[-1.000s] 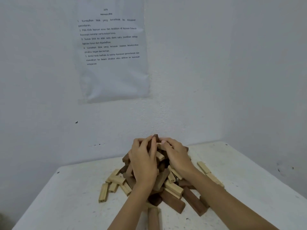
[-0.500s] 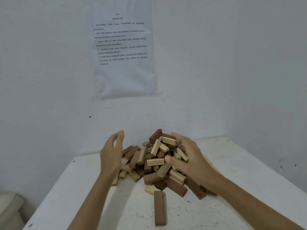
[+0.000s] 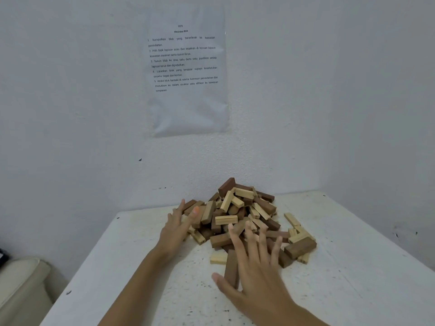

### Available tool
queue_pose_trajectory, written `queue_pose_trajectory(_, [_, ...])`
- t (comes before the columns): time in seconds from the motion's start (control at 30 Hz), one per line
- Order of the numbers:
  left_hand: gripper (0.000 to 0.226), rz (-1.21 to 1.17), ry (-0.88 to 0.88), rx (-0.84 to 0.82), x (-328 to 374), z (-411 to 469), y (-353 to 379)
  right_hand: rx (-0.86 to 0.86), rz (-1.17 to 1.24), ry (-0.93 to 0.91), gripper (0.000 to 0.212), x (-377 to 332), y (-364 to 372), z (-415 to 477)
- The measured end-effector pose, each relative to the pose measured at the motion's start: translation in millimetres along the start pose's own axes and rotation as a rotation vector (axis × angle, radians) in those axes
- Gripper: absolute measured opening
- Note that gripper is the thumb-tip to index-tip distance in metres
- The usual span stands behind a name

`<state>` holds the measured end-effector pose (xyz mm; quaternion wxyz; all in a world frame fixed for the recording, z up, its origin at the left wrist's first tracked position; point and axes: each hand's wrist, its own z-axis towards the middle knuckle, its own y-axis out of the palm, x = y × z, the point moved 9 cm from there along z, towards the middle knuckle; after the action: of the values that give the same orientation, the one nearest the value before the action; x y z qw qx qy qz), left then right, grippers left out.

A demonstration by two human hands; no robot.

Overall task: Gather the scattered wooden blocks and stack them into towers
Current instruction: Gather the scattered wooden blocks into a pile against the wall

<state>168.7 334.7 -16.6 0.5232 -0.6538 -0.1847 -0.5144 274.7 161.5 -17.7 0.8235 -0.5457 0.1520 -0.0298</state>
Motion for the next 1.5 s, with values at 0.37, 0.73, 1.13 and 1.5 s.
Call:
queue_pose_trajectory(0.37, [0.091, 0.228, -0.036, 0.069, -1, 29, 13, -0.071, -0.085, 0.053, 0.085, 27, 12, 22])
queue_pose_trajectory(0.73, [0.089, 0.260, -0.070, 0.115, 2, 24, 30, -0.137, -0.065, 0.074, 0.083, 52, 17, 53])
queue_pose_trajectory(1.13, [0.079, 0.287, -0.095, 0.138, 12, 15, 35, -0.177, 0.058, 0.024, 0.088, 60, 17, 61])
queue_pose_trajectory(1.5, [0.045, -0.077, 0.202, 0.352, 59, -2, 12, 0.136, 0.414, 0.096, 0.065, 64, -30, 65])
